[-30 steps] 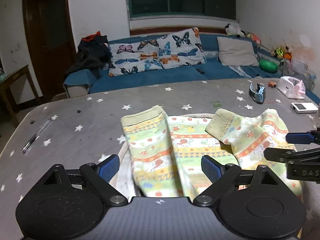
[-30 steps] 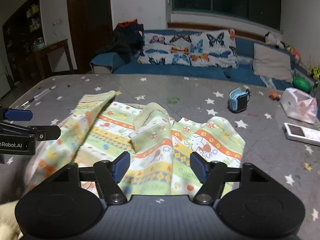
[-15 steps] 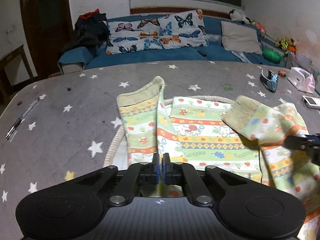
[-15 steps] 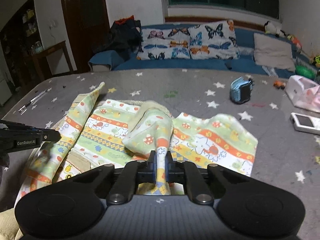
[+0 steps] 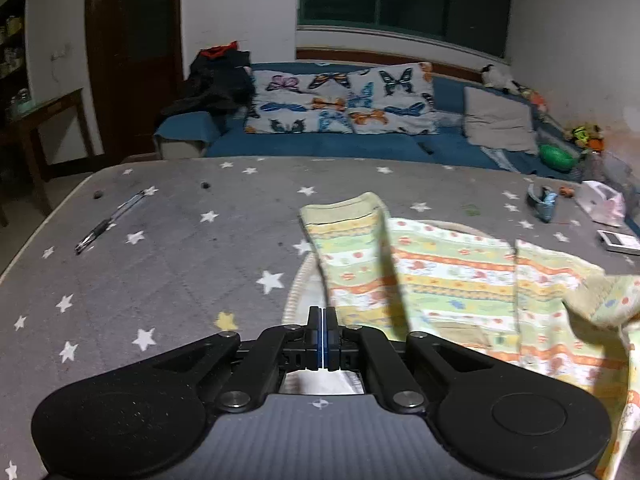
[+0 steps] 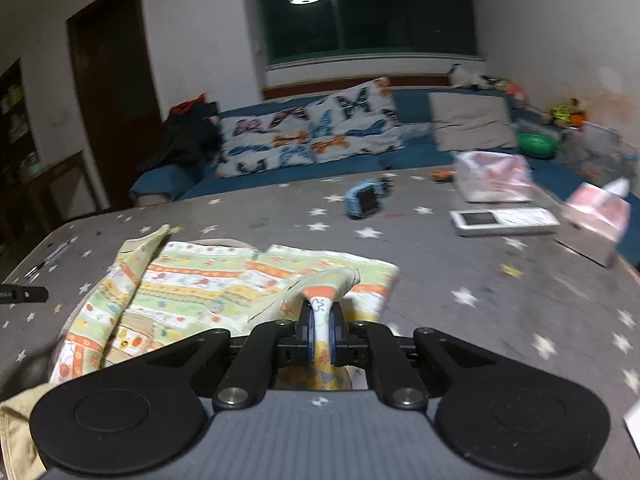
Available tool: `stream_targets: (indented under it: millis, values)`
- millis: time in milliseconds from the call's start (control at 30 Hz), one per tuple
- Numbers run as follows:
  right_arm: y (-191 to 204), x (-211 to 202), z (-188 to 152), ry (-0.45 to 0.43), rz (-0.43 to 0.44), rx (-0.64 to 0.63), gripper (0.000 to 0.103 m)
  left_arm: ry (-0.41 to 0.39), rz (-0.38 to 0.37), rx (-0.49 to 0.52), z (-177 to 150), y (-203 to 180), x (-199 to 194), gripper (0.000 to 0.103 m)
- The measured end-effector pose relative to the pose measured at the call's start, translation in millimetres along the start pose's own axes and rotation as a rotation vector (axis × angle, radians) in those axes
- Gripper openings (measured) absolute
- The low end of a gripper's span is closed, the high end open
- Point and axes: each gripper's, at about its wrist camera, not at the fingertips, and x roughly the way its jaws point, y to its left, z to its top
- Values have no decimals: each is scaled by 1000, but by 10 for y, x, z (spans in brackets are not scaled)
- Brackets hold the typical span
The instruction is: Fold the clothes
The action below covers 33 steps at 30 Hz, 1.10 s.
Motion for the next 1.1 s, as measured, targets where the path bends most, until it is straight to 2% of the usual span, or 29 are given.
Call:
stream_targets:
  millis: [100, 167, 233, 267, 400, 500, 600, 633, 767, 933, 1100]
  values:
    - [-90, -127, -149, 12, -12, 40, 6, 9, -34, 23, 63, -137, 64, 6]
    - [-131, -174, -240, 22, -24, 57, 6, 20, -37, 43, 92, -241, 154, 19]
    - [-180, -209, -314, 29, -33, 81, 6, 29, -38, 65, 116, -342, 278, 43]
    - [-209, -219, -348, 35, -35, 95, 6, 37, -32, 70, 127, -380, 347, 47]
    - [-280, -242, -423, 50, -45, 125, 6, 76, 0, 72, 178, -467, 659, 48]
    - [-327, -247, -459, 60, -54, 145, 6, 100, 0, 54, 190, -444, 827, 46]
    - [-356, -246, -487, 69, -61, 152, 6, 117, -62, 44, 165, -394, 891, 4]
    - [-367, -247, -493, 71, -62, 155, 6, 112, -68, 47, 147, -382, 876, 2]
    - [-433, -291, -511, 64, -73, 173, 6, 41, -26, 36, 84, -287, 638, 1]
    - [-515, -347, -534, 57, -86, 196, 6, -46, 42, -48, -51, 38, 137, 1]
    - [-597, -402, -559, 49, -99, 219, 6, -66, 91, -158, -390, 367, -344, 1]
